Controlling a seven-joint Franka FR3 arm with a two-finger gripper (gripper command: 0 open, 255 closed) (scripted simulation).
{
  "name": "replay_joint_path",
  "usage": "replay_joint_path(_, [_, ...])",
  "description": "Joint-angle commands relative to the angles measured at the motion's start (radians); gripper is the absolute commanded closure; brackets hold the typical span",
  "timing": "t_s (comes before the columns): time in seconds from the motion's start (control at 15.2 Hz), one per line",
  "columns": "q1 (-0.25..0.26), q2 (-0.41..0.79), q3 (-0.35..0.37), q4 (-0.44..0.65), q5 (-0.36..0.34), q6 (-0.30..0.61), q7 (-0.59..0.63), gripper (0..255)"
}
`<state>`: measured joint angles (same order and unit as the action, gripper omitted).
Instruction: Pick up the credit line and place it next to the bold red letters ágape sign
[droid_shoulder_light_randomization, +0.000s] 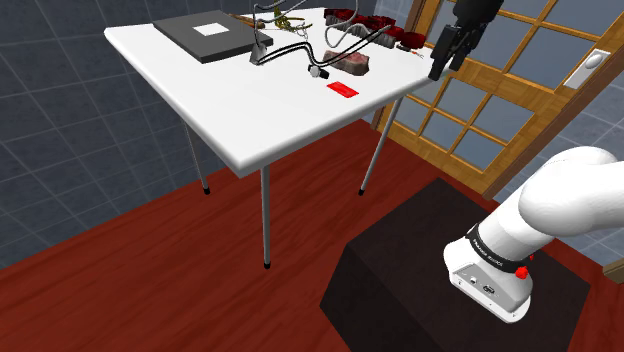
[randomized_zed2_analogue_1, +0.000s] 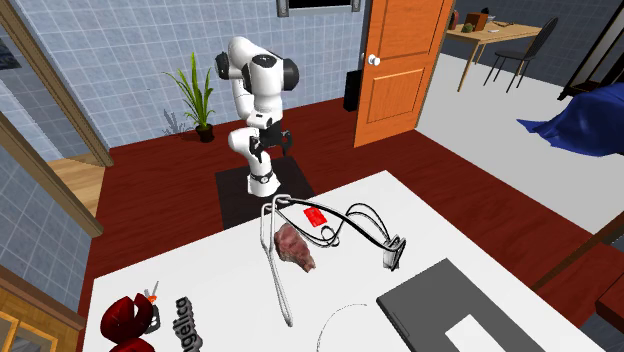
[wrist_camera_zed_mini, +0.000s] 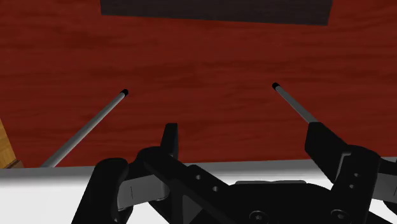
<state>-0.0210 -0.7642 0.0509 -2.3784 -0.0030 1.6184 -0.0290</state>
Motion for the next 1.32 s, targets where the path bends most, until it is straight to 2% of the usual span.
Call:
replay_joint_path(0.0, [0.000, 0.000, 0.000, 0.000, 0.000, 0.000, 0.000, 0])
replay_joint_path(0.33, [0.017, 0.039, 0.019, -0.103, 0.026, 0.290, 0.013, 0])
replay_joint_path(0.66, [0.031, 0.130, 0.043, -0.161, 0.046, 0.587, 0.024, 0])
replay_joint_path(1.25, [0.036, 0.394, 0.099, -0.142, 0.043, 1.101, 0.055, 0])
